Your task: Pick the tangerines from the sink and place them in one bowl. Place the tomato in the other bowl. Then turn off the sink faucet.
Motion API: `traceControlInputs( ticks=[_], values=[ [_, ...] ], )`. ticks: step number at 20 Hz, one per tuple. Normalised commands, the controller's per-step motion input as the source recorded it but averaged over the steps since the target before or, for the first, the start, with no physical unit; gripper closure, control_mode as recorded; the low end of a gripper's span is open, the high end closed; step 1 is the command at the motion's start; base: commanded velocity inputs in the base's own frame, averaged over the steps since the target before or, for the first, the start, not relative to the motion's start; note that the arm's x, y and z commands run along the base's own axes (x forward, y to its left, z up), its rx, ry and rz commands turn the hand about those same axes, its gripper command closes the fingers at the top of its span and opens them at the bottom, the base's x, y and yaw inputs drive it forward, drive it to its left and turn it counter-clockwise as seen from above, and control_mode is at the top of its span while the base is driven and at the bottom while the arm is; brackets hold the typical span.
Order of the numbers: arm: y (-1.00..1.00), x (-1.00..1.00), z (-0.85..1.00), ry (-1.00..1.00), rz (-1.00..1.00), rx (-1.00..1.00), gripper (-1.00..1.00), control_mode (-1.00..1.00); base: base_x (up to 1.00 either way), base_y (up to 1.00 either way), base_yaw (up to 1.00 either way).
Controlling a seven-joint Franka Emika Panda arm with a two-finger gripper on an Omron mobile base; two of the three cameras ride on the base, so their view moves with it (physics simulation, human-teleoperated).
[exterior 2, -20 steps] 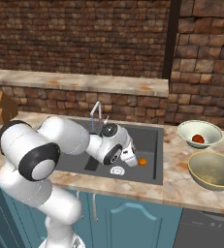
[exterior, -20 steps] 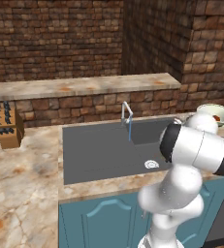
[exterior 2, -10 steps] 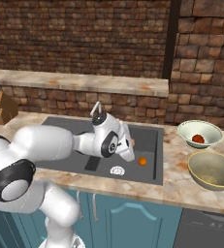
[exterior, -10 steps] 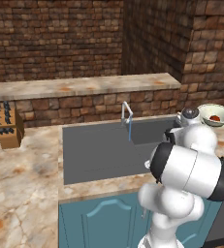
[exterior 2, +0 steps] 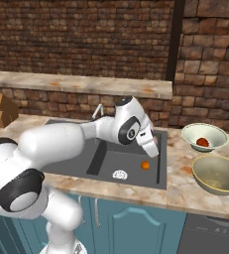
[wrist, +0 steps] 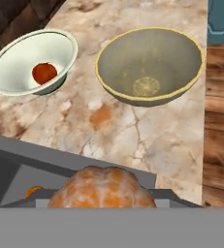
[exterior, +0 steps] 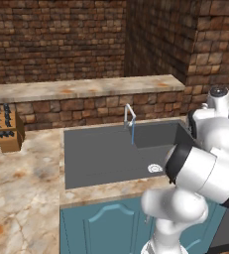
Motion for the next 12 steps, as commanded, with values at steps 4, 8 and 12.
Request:
traceControlInputs(
  ticks=[4, 8, 12],
  values=[
    [-0.61, -0.24, 0.0, 0.04, -0.15, 0.0, 1.0, -1.0, 0.0, 0.0, 0.0],
    [-0.62, -0.24, 0.0, 0.0, -0.14, 0.0, 1.0, -1.0, 0.0, 0.0, 0.0],
    [-0.66, -0.09, 0.0, 0.0, -0.02, 0.03, 1.0, -1.0, 0.0, 0.0, 0.0]
  ],
)
